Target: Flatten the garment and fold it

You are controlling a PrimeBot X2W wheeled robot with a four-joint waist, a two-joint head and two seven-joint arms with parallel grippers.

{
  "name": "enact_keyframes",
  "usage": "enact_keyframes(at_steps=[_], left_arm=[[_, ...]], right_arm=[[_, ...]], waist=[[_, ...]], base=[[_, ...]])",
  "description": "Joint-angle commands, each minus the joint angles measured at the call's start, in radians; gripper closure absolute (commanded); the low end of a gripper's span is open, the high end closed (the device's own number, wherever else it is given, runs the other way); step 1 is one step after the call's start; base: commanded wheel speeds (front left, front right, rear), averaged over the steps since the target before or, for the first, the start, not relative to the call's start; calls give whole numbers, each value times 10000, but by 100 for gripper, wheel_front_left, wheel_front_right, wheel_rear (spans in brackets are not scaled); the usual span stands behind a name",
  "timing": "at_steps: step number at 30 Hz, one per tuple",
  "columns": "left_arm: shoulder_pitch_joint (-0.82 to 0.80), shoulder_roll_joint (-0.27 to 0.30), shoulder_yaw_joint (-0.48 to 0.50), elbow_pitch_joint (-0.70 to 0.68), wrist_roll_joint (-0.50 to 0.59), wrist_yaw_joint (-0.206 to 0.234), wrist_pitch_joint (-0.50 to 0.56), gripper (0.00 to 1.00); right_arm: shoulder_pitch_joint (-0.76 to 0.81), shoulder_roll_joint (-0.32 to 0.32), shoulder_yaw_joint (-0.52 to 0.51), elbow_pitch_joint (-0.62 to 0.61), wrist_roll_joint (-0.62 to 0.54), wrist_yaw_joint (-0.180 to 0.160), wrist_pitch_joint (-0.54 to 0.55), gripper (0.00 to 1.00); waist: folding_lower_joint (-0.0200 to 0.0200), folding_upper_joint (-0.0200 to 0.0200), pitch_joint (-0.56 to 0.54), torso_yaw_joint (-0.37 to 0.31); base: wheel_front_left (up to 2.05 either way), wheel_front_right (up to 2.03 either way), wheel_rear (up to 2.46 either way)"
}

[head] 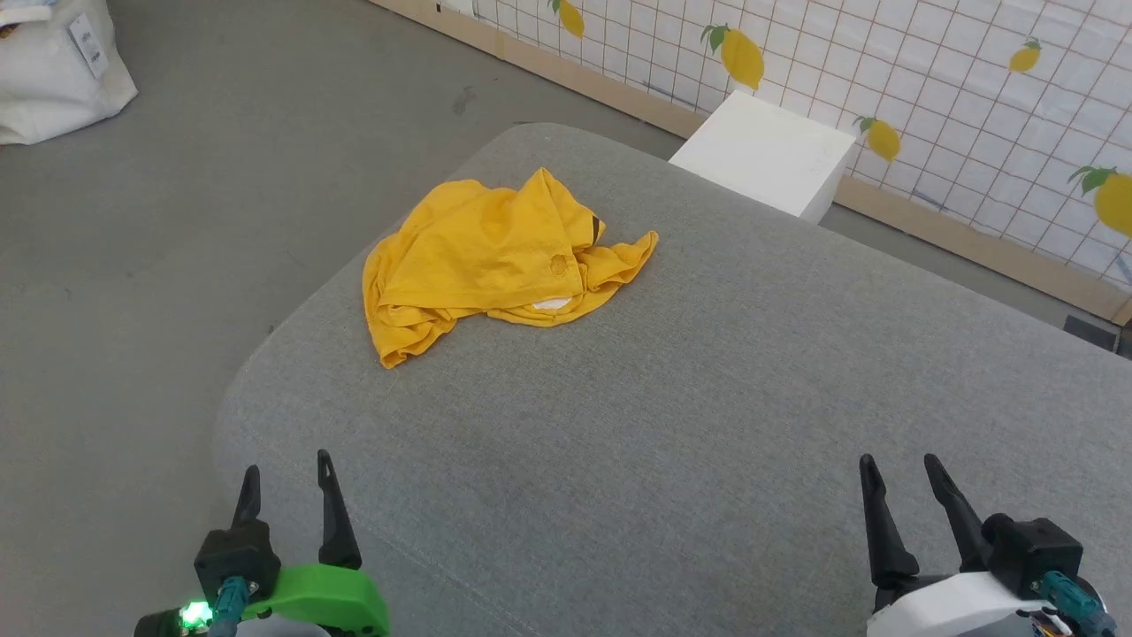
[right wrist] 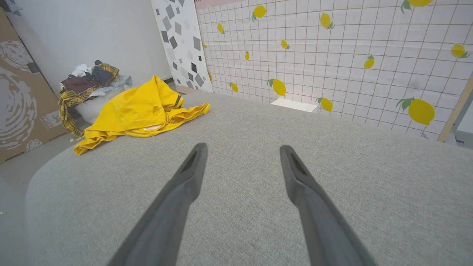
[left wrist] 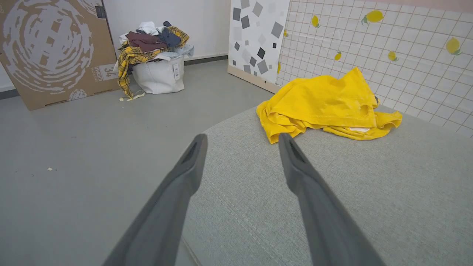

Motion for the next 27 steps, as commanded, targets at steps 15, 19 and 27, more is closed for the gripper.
enact_keyframes(at_steps=[15, 19, 27], left_arm=[[-2540, 336, -86, 852, -1240, -1244, 238, 0], [-4388, 553, 219, 1758, -1894, -1695, 569, 0], [-7751, 1171, 1235, 4155, -3932, -2141, 3215, 0]], right_arm=[[-117, 5, -132, -457, -382, -15, 247, 0], [-278, 5, -352, -1032, -813, -15, 649, 0], [-475, 5, -948, -2770, -1688, -15, 1671, 0]], waist=[[0, 0, 765, -417], [0, 0, 1540, -910], [0, 0, 3604, -2109]], base=[[0, 0, 0], [0, 0, 0], [0, 0, 0]])
